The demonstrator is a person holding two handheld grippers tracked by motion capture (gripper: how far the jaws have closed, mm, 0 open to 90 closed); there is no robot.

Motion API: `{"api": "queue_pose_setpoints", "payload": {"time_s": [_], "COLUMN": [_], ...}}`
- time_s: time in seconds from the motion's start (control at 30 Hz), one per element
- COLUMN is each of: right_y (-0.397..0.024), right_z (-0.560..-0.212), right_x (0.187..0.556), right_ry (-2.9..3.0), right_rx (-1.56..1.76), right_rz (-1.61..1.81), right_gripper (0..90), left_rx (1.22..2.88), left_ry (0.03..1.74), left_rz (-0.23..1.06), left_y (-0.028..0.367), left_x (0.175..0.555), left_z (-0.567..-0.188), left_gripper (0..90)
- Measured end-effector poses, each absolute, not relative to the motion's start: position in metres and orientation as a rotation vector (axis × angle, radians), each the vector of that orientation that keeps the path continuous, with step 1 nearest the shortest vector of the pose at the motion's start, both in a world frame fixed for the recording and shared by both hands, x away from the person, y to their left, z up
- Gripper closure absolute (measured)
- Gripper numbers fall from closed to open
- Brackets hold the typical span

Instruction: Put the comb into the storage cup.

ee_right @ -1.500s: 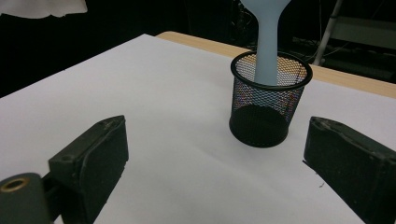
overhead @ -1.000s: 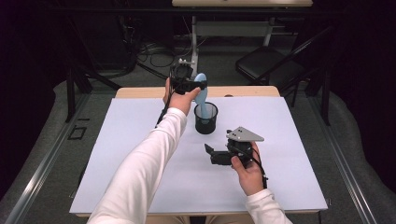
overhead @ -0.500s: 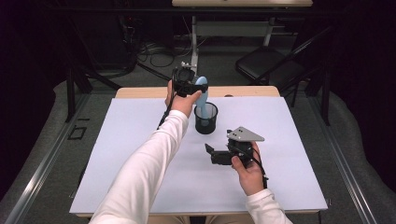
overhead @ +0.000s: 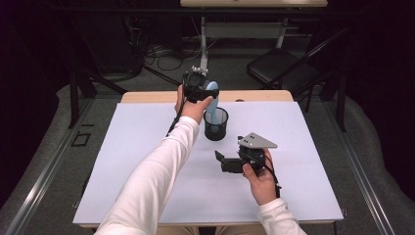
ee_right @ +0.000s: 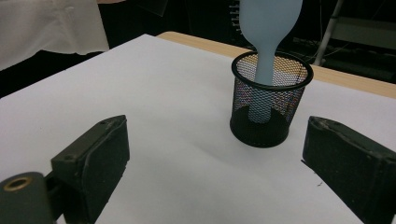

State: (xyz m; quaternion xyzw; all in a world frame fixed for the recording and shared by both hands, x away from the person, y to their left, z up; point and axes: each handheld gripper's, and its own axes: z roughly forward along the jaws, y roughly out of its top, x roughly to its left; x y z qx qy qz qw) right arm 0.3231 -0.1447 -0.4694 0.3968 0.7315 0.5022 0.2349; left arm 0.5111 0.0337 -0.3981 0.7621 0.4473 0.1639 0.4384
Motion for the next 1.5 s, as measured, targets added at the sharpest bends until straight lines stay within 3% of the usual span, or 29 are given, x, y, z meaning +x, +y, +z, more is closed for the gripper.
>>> {"api": "queue_pose_setpoints", "payload": {"time_s": [1.5], "right_y": [-0.144], "right_z": [-0.470], "right_x": [0.323], "right_ry": [2.011], "right_rx": [1.084], "right_rz": [1.379], "right_gripper": [7.0], "left_rx": [1.870], "left_ry": [1.109], "left_rz": [0.389], "left_y": [0.028], "left_x": [0.511], "left_z": [-0.409], "left_gripper": [47.0]}}
